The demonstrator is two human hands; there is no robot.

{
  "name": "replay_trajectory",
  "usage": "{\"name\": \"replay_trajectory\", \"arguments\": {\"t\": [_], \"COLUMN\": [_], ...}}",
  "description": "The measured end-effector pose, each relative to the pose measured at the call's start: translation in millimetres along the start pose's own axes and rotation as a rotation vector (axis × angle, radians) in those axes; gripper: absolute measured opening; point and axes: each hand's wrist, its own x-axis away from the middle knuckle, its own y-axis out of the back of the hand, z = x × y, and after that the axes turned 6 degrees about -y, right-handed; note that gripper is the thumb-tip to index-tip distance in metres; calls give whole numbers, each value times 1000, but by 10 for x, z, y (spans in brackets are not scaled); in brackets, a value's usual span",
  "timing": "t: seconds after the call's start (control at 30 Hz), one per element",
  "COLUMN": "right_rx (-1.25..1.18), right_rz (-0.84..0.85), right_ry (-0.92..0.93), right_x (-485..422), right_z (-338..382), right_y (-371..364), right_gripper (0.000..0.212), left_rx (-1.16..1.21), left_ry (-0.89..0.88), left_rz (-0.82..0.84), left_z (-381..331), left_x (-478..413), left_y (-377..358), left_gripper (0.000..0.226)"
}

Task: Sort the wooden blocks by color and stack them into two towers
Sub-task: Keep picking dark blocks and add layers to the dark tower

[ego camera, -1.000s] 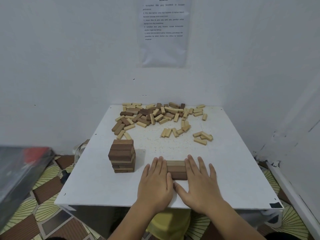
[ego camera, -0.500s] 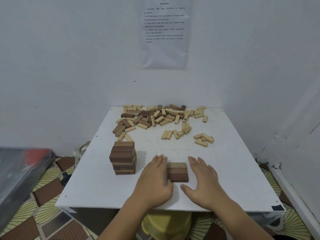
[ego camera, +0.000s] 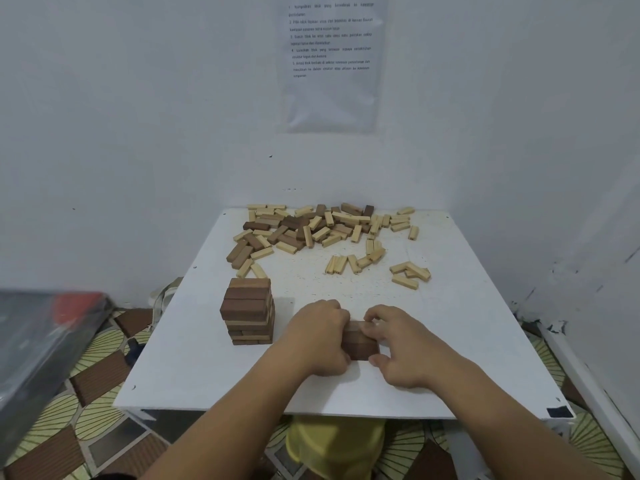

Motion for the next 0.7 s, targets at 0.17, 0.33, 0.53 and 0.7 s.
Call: {"name": "replay_trajectory", "arguments": {"t": [0.17,0.33,0.53,0.7], "right_rx": [-17,-72,-158,-154], "right_rz": [-25,-91,-256,-296], "right_ry": [31,66,193,317], "right_x": [0,62,266,-76], "right_z": [-26,-38,147,727], "right_y": [-4,-27,222,631], "right_gripper": [45,48,40,15], "left_rx": [-60,-60,10,107], "left_ry": [-2,-22,-106,-37], "left_rz": [62,86,-100,-291], "left_z": [-87,-151,-86,380], "left_x": [-20,43,424,680], "left_y": [77,92,463,1004], "left_gripper": [32,37,53,56]}}
